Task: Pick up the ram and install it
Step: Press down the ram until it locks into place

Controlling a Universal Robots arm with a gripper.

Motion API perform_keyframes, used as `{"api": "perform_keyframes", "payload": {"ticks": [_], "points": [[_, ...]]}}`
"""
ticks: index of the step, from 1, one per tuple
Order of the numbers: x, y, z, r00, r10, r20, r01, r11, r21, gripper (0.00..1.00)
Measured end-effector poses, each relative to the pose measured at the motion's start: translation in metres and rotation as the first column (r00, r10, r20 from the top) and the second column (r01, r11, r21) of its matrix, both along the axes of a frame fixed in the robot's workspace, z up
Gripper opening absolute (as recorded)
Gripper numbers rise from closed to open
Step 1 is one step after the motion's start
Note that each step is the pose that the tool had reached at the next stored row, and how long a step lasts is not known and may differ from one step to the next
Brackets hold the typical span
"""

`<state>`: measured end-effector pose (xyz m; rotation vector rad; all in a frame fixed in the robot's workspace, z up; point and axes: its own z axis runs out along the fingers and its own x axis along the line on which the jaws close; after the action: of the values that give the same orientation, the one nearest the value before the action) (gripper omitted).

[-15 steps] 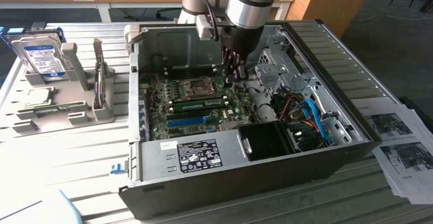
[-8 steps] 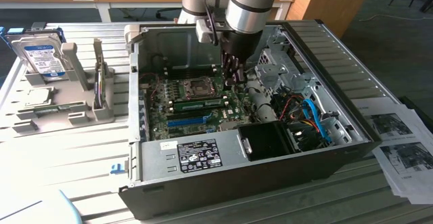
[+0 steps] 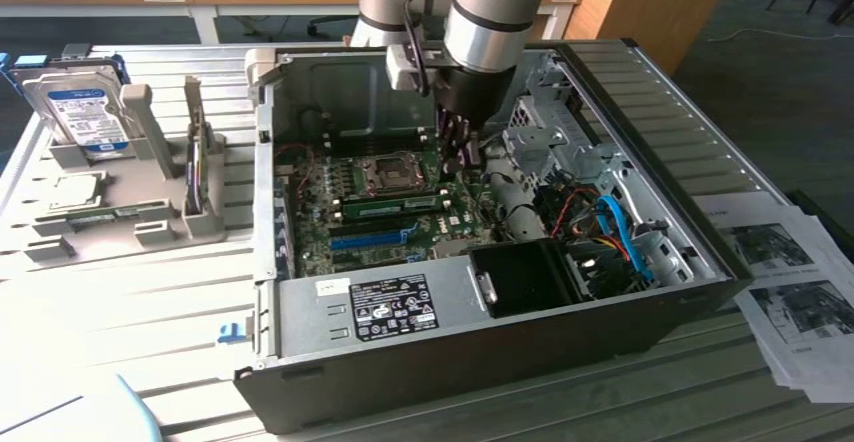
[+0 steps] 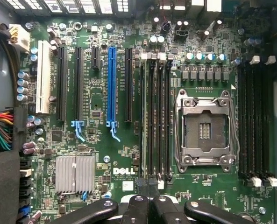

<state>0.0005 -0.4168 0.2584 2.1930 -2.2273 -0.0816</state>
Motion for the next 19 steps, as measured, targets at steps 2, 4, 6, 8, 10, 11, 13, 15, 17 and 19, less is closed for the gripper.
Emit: {"api": "perform_keyframes", "payload": {"ticks": [2, 4, 6, 8, 10, 11, 13, 15, 17, 19], "points": [[0.000, 0.0000, -0.0015, 1.0000, 0.000, 0.0000, 0.000, 1.0000, 0.0001, 0.09], [0.000, 0.0000, -0.0030, 1.0000, 0.000, 0.0000, 0.000, 1.0000, 0.0000, 0.09], [0.000, 0.0000, -0.0044, 1.0000, 0.000, 0.0000, 0.000, 1.0000, 0.0000, 0.09], [0.000, 0.0000, -0.0058, 1.0000, 0.000, 0.0000, 0.000, 1.0000, 0.0000, 0.09], [0.000, 0.0000, -0.0074, 1.0000, 0.000, 0.0000, 0.000, 1.0000, 0.0000, 0.09], [0.000, 0.0000, -0.0081, 1.0000, 0.000, 0.0000, 0.000, 1.0000, 0.0000, 0.09], [0.000, 0.0000, -0.0097, 1.0000, 0.000, 0.0000, 0.000, 1.0000, 0.0000, 0.09], [0.000, 0.0000, -0.0113, 1.0000, 0.000, 0.0000, 0.000, 1.0000, 0.0000, 0.09], [0.000, 0.0000, -0.0128, 1.0000, 0.000, 0.0000, 0.000, 1.0000, -0.0001, 0.09], [0.000, 0.0000, -0.0143, 1.0000, 0.000, 0.0000, 0.000, 1.0000, 0.0000, 0.09]]}}
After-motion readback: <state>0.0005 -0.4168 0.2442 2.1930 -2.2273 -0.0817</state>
